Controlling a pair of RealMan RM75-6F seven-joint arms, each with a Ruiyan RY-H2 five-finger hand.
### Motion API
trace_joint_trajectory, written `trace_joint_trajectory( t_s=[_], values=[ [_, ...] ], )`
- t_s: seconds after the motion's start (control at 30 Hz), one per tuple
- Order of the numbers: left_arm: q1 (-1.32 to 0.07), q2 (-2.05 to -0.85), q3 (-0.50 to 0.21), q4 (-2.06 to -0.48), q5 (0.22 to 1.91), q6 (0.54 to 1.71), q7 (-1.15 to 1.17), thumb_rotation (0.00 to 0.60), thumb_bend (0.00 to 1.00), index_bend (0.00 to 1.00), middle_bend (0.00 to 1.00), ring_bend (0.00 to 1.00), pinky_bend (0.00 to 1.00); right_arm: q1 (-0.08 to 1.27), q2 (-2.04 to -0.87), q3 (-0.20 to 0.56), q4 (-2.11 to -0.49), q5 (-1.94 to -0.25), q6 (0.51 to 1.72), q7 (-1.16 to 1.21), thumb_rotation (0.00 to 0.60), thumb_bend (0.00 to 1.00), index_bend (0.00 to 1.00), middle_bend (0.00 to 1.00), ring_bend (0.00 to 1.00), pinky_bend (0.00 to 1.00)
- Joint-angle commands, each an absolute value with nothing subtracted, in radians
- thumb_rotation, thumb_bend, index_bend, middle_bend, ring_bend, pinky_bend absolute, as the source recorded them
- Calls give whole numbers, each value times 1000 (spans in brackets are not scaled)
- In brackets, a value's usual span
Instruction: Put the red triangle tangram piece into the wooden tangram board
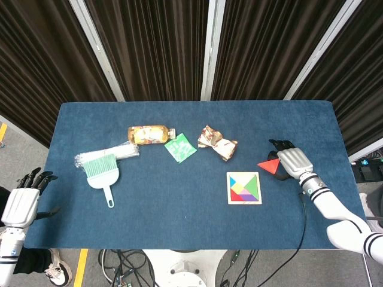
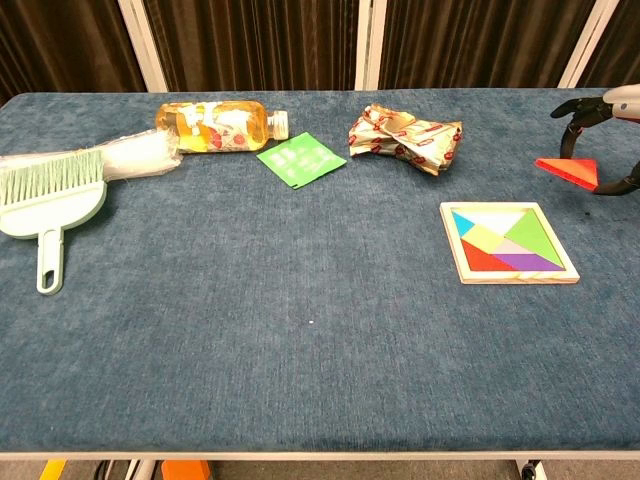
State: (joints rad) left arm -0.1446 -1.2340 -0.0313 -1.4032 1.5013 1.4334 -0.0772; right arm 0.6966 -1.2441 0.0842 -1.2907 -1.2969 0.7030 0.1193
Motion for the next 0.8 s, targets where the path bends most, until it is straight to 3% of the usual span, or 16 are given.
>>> trace_joint_trajectory(
  t_s=[0.03, 0.43, 0.8],
  values=[
    [-142, -1234, -28, -1391, 1502, 1431, -102, 600, 30, 241, 170, 67, 165, 708, -1169, 111, -1465, -1142, 681, -38, 600, 180, 560, 0, 0, 0],
    [-132, -1236, -26, -1350, 1507, 1443, -171, 600, 31, 242, 170, 68, 166, 763, -1214, 70, -1663, -803, 797, -369, 600, 188, 587, 0, 0, 0],
    [-131, -1243, -22, -1305, 1514, 1440, -230, 600, 30, 242, 170, 68, 165, 855, -1270, 80, -1784, -496, 973, -592, 600, 214, 603, 0, 0, 0]
  ],
)
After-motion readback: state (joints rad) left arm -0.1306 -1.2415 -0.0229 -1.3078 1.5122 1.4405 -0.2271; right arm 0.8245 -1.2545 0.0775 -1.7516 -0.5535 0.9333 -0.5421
